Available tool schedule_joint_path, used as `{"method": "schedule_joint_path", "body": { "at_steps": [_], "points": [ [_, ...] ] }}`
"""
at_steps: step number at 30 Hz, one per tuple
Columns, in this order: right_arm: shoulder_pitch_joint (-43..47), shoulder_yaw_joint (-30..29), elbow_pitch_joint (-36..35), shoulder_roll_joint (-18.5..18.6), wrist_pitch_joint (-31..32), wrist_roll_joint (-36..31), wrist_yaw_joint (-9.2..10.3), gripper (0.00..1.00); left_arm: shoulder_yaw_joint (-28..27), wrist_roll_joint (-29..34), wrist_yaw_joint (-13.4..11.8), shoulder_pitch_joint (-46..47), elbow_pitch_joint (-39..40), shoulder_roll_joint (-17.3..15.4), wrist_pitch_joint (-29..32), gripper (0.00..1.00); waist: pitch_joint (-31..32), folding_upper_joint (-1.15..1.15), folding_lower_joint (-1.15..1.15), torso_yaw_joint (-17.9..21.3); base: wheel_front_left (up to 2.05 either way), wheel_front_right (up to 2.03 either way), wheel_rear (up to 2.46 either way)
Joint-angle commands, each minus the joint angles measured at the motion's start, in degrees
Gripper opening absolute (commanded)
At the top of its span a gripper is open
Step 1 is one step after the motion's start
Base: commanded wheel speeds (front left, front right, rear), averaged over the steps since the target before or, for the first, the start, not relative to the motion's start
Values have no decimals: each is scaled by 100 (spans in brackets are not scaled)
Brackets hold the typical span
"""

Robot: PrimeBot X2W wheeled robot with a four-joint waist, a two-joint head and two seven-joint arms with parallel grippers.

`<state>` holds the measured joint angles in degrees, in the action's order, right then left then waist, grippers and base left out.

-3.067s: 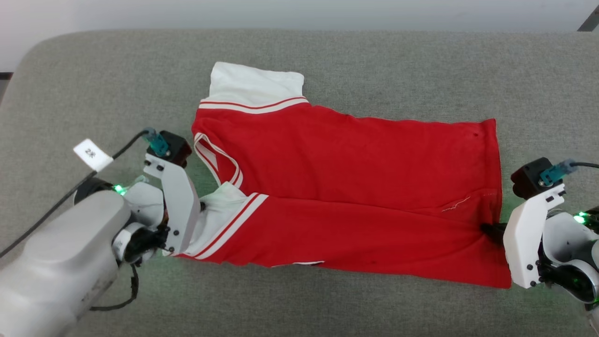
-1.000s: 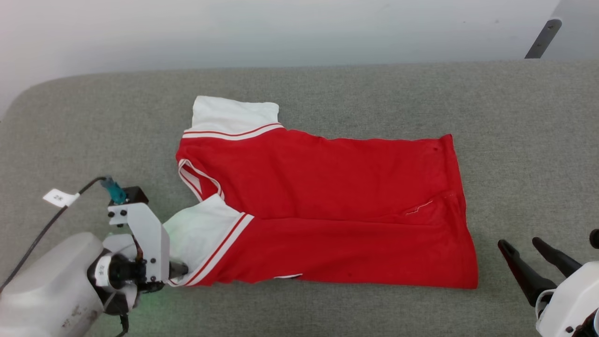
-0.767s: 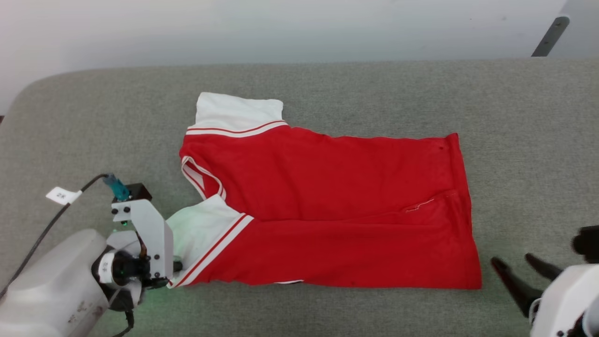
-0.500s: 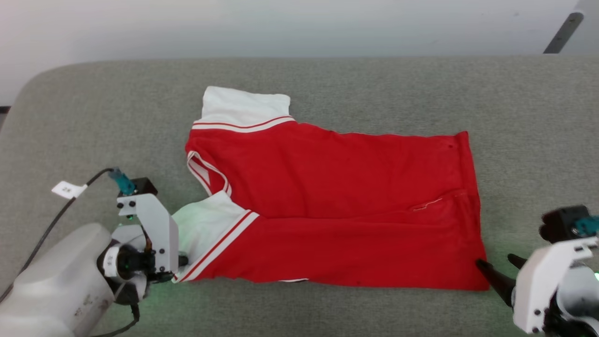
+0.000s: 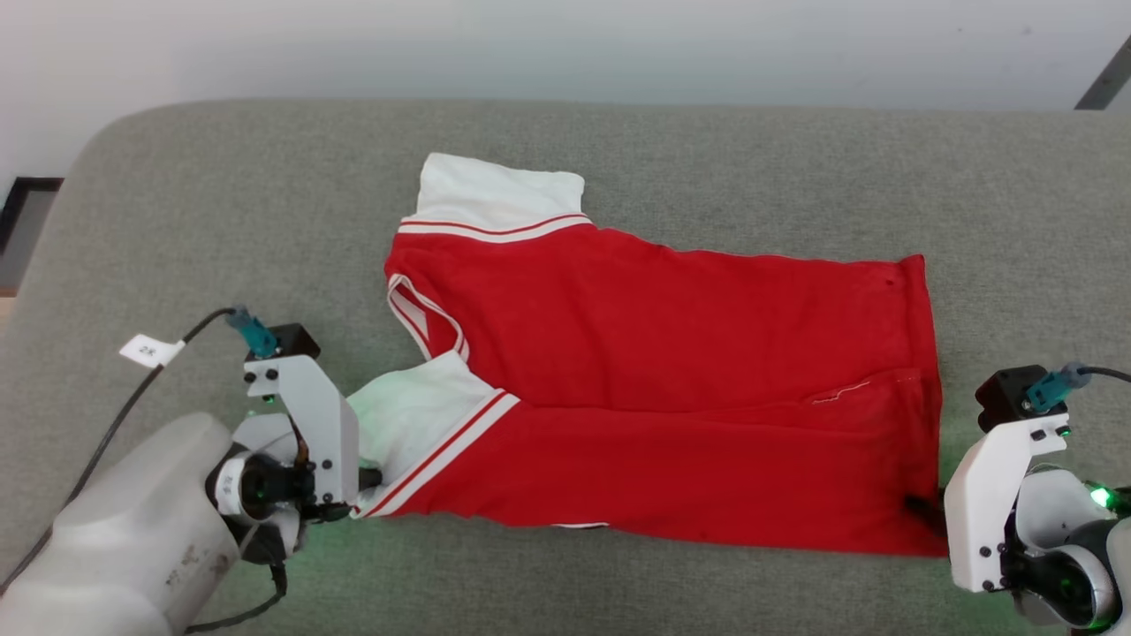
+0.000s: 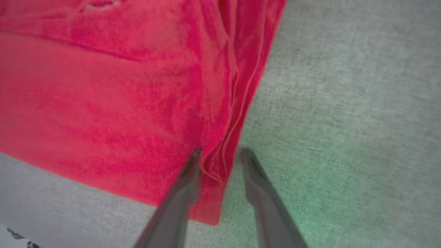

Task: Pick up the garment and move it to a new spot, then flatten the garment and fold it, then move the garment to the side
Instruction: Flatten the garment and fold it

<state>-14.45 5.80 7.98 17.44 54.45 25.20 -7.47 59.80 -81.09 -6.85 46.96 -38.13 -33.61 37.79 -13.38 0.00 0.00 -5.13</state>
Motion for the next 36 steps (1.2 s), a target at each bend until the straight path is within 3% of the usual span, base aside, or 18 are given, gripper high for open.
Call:
{"method": "schedule_joint_path", "body": {
  "at_steps": [1,9,15,28,36],
  "points": [
    [131,134,236,-125,-8,52,-3,0,55,26,5,-96,-84,169,-94,0,6,0,0,-15,0,0,0],
    [35,-72,199,63,-150,133,2,0,1,18,22,-97,-36,-80,-71,0,123,0,0,-59,0,0,0],
    [180,-171,-65,211,-22,234,2,0,6,32,-112,-137,298,-386,97,0,285,0,0,-76,0,0,0],
    [876,-483,-888,505,575,464,2,0,108,50,-841,-559,1966,-1175,390,0,522,0,0,-69,0,0,0],
    [1114,-589,-976,356,651,327,2,0,230,151,-1080,-831,2455,-1253,267,0,494,0,0,-43,0,0,0]
  ]
}}
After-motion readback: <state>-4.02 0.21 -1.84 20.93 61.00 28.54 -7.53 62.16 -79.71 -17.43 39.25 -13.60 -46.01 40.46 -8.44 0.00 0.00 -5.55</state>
